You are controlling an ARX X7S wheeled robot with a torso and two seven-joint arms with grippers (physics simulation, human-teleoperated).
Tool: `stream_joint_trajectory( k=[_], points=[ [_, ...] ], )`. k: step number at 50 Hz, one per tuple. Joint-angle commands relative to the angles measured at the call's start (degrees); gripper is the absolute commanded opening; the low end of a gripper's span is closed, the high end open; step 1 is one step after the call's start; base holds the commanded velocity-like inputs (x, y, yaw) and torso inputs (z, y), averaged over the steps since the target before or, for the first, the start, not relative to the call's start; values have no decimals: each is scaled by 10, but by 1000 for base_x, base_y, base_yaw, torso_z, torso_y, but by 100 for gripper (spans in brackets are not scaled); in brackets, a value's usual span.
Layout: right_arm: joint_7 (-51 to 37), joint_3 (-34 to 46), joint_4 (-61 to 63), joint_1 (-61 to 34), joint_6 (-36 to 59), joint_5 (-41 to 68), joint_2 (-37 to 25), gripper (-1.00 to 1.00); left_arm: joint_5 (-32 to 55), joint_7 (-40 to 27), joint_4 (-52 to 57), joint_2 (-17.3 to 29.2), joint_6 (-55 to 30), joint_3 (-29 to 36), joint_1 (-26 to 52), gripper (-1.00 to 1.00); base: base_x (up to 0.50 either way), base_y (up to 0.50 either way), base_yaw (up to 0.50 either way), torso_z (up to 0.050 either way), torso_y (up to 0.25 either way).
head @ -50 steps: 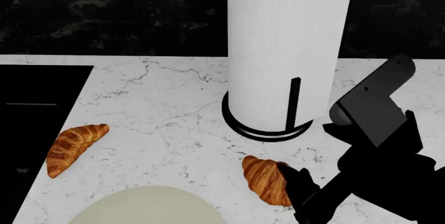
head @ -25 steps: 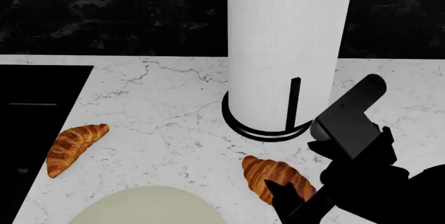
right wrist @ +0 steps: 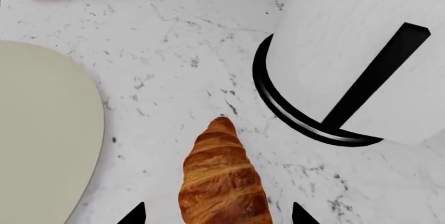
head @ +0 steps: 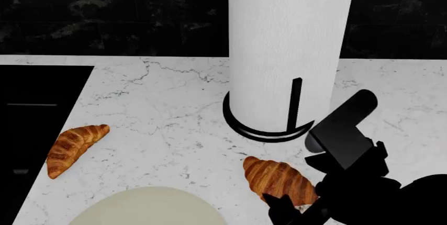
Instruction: Place the pastries on the plates.
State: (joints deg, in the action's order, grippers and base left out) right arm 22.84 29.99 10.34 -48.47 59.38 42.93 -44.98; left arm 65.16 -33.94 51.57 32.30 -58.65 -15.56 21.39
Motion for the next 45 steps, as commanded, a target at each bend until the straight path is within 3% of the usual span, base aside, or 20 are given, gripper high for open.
stream_joint_trajectory(
  k=[1,45],
  points=[
    [0,7,-15,5,-7,-7,4,100,12,-10,3,5,-2,-2,0,100,0,0,0,0,0],
    [17,51,-91,-5,-36,-46,36,100,57,-48,16,13,1,2,1,100,0,0,0,0,0]
  ],
)
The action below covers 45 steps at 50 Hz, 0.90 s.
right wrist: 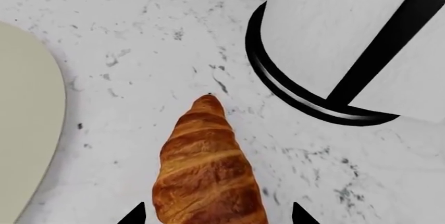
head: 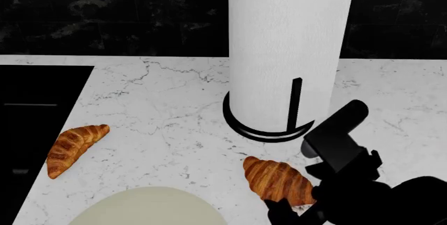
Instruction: Place the pastries on the plates.
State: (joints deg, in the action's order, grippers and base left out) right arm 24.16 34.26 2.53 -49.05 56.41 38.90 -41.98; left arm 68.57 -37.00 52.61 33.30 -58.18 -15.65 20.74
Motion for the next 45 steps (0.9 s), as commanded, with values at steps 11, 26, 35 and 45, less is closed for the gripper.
stream_joint_trajectory(
  k=[11,26,35,45],
  points=[
    [1,9,-18,6,-7,-4,9,-100,25,-16,7,8,2,-3,-3,100,0,0,0,0,0],
    [2,12,5,8,-8,-1,3,-100,6,-8,6,5,12,8,-7,100,0,0,0,0,0],
    [-31,-55,175,-9,39,79,-42,-100,-25,12,-4,-1,26,21,-10,100,0,0,0,0,0],
    [-60,-103,276,-27,83,153,-63,-100,-55,29,-13,-8,41,37,-9,100,0,0,0,0,0]
  ],
)
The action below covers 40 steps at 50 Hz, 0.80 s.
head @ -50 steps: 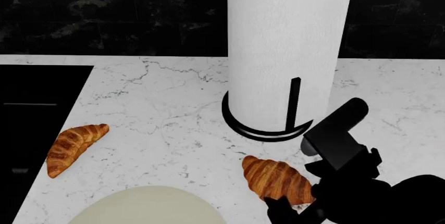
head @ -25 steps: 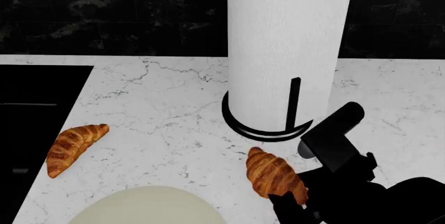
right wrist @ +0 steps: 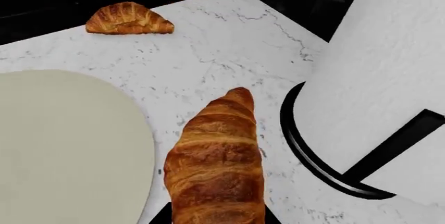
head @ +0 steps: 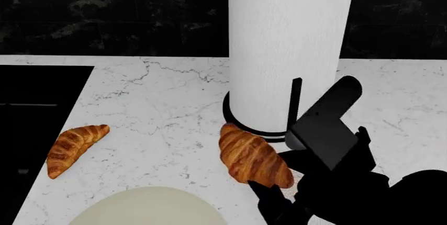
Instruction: Place the pastries on the plates.
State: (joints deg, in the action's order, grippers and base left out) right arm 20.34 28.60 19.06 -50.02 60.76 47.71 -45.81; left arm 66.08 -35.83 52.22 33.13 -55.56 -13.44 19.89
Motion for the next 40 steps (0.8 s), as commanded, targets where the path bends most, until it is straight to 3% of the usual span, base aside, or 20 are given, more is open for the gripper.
stream_joint_trajectory(
  k=[1,24,40],
  points=[
    [-25,-50,119,-18,43,71,-26,-100,-35,20,-12,-7,17,18,-1,100,0,0,0,0,0],
    [-57,-47,257,-36,98,195,-3,-100,-50,16,-8,-16,30,34,-8,100,0,0,0,0,0],
    [-44,0,232,-25,76,145,31,-100,-52,21,-13,-11,39,32,-17,100,0,0,0,0,0]
  ],
)
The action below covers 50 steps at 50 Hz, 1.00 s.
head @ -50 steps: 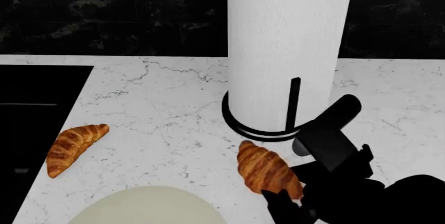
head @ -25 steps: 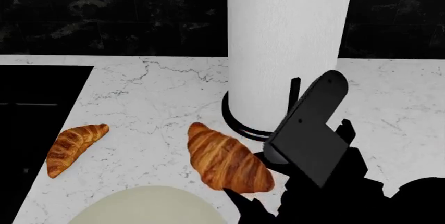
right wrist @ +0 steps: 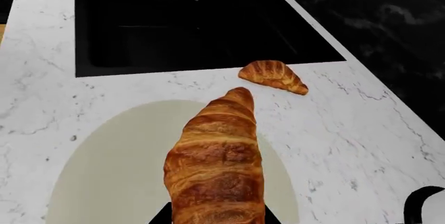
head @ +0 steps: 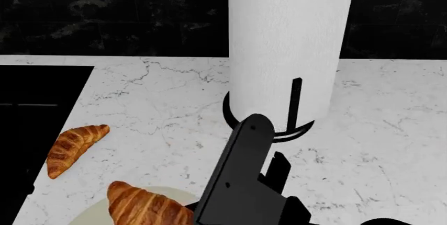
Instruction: Place the pastries on the plates.
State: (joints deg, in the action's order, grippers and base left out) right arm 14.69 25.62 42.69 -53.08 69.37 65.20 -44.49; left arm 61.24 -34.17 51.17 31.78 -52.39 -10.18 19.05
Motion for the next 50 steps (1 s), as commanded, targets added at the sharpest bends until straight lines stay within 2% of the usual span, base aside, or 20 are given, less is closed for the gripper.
stream_joint_trajectory(
  k=[1,16,33,34,45,50],
  points=[
    [12,33,-7,6,-10,-32,19,-100,-2,4,-3,3,8,-2,-8,100,0,0,0,0,0],
    [35,104,-75,31,-42,-123,27,-100,9,-3,0,8,10,-8,-17,100,0,0,0,0,0],
    [33,117,-75,37,-43,-120,36,-100,12,-10,2,7,13,-2,-18,100,0,0,0,0,0],
    [31,117,-78,37,-44,-123,37,100,13,-11,3,6,13,-2,-18,100,0,0,0,0,0],
    [21,113,-78,37,-41,-117,38,100,9,-12,2,5,18,2,-21,100,0,0,0,0,0],
    [1,84,-51,27,-26,-80,37,100,7,-10,0,6,21,4,-22,100,0,0,0,0,0]
  ],
)
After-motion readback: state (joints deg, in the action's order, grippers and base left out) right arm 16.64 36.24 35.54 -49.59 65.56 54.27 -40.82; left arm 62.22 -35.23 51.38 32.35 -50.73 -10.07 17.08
